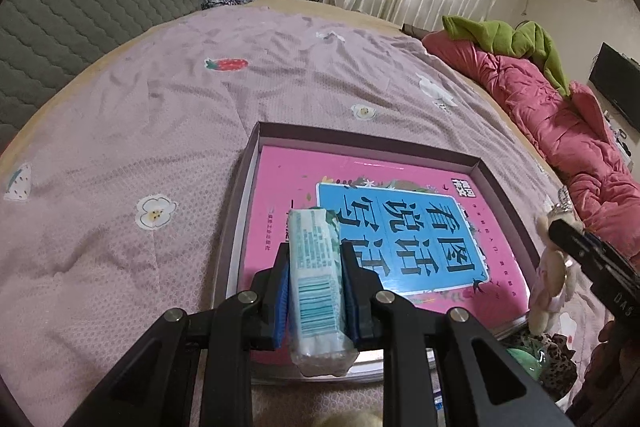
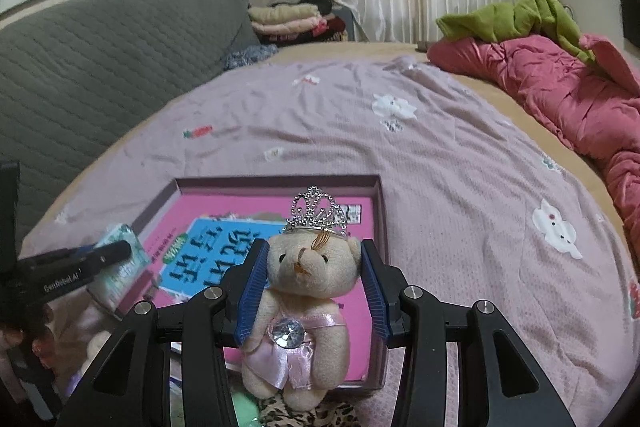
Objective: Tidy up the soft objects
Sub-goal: 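Lift the tissue pack toward the box with left tool while right tool sets the crowned bear inside, then lower the tissue pack onto the workbook in the box and open left tool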
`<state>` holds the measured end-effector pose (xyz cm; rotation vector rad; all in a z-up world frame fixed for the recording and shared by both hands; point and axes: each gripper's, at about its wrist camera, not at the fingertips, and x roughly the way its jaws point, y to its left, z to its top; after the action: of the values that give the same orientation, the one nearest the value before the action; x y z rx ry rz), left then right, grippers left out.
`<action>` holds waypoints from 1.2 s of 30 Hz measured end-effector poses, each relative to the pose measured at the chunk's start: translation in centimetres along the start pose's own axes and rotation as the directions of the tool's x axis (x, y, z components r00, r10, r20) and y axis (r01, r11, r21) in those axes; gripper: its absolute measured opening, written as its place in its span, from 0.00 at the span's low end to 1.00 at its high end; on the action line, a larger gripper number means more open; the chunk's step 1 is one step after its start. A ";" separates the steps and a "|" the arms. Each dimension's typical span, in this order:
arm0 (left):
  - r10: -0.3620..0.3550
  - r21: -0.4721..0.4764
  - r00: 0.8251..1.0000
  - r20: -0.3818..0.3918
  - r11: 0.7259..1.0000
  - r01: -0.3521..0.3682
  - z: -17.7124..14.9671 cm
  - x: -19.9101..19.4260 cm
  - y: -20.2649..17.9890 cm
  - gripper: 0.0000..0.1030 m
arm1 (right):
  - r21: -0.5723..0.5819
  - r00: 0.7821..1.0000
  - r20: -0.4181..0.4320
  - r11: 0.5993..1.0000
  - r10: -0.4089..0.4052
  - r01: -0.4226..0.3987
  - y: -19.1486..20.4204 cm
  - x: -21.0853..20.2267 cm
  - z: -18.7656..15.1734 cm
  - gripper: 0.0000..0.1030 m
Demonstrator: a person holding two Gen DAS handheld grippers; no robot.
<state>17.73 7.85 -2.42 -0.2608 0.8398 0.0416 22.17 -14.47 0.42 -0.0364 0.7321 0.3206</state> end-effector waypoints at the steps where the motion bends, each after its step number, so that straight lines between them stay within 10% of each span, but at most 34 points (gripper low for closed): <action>1: -0.001 0.002 1.000 -0.003 1.000 0.001 0.0 0.1 0.0 0.23 | -0.008 1.000 -0.012 1.000 -0.005 0.005 0.1 0.3 -0.1 0.46; 36: -0.006 0.052 0.998 -0.056 0.999 0.009 -0.1 0.9 -0.3 0.23 | -0.153 0.983 -0.160 0.986 -0.088 0.064 -0.8 -0.1 -1.0 0.47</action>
<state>18.28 7.49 -3.03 -0.2164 0.8947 0.0057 21.66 -15.39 -0.32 -0.2329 0.8696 0.3000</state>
